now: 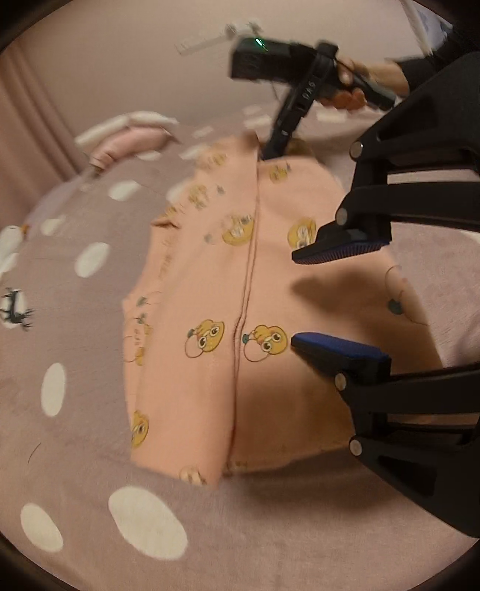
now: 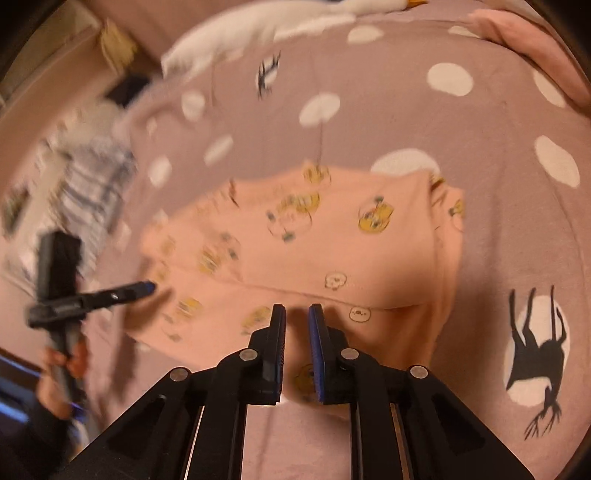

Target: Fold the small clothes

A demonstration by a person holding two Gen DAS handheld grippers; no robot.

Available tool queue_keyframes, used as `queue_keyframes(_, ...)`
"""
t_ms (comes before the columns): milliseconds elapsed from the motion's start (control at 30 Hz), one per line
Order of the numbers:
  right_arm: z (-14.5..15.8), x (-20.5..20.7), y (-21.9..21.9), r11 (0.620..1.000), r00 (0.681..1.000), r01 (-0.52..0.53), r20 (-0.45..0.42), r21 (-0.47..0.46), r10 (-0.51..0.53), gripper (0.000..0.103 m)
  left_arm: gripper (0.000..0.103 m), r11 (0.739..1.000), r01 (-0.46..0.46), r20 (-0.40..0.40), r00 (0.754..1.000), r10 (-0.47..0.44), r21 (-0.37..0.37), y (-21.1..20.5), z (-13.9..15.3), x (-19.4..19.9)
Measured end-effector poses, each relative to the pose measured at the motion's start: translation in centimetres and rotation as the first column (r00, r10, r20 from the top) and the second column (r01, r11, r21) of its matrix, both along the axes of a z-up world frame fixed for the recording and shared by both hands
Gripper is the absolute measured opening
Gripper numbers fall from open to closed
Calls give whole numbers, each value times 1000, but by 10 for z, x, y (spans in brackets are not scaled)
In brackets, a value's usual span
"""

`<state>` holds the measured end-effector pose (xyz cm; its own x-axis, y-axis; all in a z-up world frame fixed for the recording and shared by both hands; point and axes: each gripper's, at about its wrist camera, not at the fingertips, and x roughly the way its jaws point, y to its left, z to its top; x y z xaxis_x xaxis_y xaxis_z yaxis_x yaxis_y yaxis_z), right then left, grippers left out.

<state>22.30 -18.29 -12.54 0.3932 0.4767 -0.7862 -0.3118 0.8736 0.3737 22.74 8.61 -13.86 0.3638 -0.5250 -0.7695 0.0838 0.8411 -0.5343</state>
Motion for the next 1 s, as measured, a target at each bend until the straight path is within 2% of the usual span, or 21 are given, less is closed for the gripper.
queue_keyframes(67,-4,13,10,998,1000,4,11,-67,-4,16,37,1000,-3,23,1000,3,12,-3,0,9)
queue_keyframes(133,-2,32,16,995,998,29,52,-93,-24,16,37,1000,-27,50,998,27,5,-1,2,23)
queue_keyframes(200,2,51,17,994,996,66,73,-81,-60,16,37,997,-81,81,993,81,-5,3,4,46)
queue_keyframes(267,10,77,17,992,987,115,116,-50,-109,16,37,991,-130,81,988,132,-33,7,7,65)
queue_keyframes(367,28,101,16,981,965,191,189,-26,-183,16,37,968,-232,95,966,240,-93,22,21,89)
queue_keyframes(467,41,104,7,975,959,218,178,34,-221,16,37,958,-260,96,957,272,-123,29,33,93)
queue_keyframes(533,42,91,-6,976,961,204,171,82,-216,17,39,964,-236,114,962,250,-119,34,38,81)
queue_keyframes(600,39,74,-20,977,963,198,171,76,-208,19,39,975,-208,118,969,217,-83,35,39,65)
queue_keyframes(733,27,35,-54,977,965,199,157,83,-210,20,39,982,-186,129,974,188,-27,54,32,3)
queue_keyframes(800,19,11,-72,973,967,205,133,104,-218,26,42,982,-187,121,974,190,-35,59,25,-20)
queue_keyframes(867,11,-8,-81,970,968,217,105,114,-229,41,46,979,-198,116,973,201,-39,65,19,-45)
queue_keyframes(900,8,-15,-85,967,967,224,96,117,-236,42,51,979,-200,110,973,204,-45,67,15,-54)
queue_keyframes(1000,-5,-30,-88,961,968,237,49,140,-246,42,53,975,-208,76,974,214,-76,66,5,-73)
